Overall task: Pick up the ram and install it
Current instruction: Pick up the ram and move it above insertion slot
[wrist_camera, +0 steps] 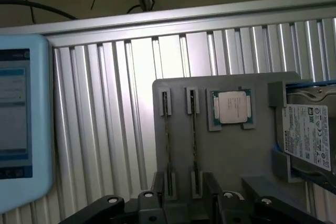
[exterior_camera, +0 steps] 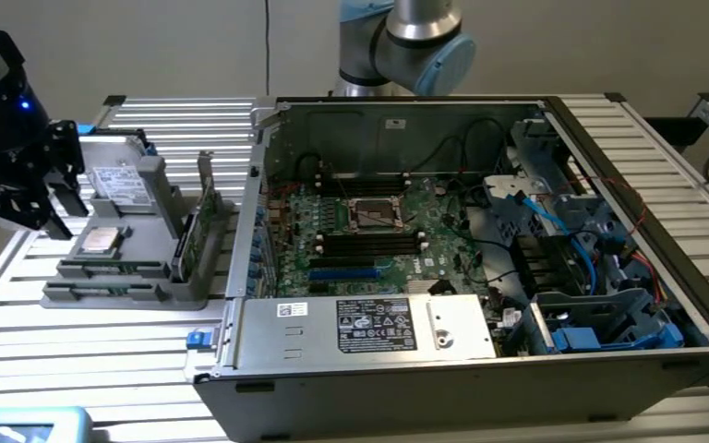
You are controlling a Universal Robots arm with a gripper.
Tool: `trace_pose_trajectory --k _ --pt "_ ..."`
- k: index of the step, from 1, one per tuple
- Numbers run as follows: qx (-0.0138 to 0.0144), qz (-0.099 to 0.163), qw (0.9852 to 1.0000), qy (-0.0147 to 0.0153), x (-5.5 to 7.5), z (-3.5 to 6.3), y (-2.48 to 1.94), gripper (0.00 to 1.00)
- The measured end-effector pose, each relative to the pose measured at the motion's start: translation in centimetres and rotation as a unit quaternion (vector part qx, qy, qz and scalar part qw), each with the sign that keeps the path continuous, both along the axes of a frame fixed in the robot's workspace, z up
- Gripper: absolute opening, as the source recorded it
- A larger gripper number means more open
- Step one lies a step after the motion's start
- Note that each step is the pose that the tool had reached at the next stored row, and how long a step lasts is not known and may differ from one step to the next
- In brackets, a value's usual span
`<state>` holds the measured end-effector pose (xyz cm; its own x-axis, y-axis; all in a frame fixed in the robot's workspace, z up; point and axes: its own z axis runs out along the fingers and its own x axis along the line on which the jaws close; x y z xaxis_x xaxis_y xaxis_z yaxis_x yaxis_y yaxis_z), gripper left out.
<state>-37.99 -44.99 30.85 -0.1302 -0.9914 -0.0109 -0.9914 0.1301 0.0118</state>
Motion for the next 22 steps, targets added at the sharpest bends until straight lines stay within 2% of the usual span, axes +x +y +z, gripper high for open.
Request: trace_pose_trajectory --k 5,12,14,17,19,22 --pt "-0.0025 0.004 1.0000 0.0001 0.0 -0.75 -0.09 0.42" --pt "-0.0101 0.010 0.9999 0.0000 0.1 -1.43 -0.12 0.42" --pt "-0.0121 0.011 0.9999 -0.0018 0.1 -1.55 -0.14 0.42" --pt "-0.0134 0.011 0.9998 -0.0084 0.2 -1.78 -0.15 0.42" --pt "-0.0143 0.012 0.9998 -0.0095 0.2 -2.02 -0.15 0.42" --pt "-0.0157 0.012 0.9998 -0.0095 0.2 -2.42 -0.15 0.42"
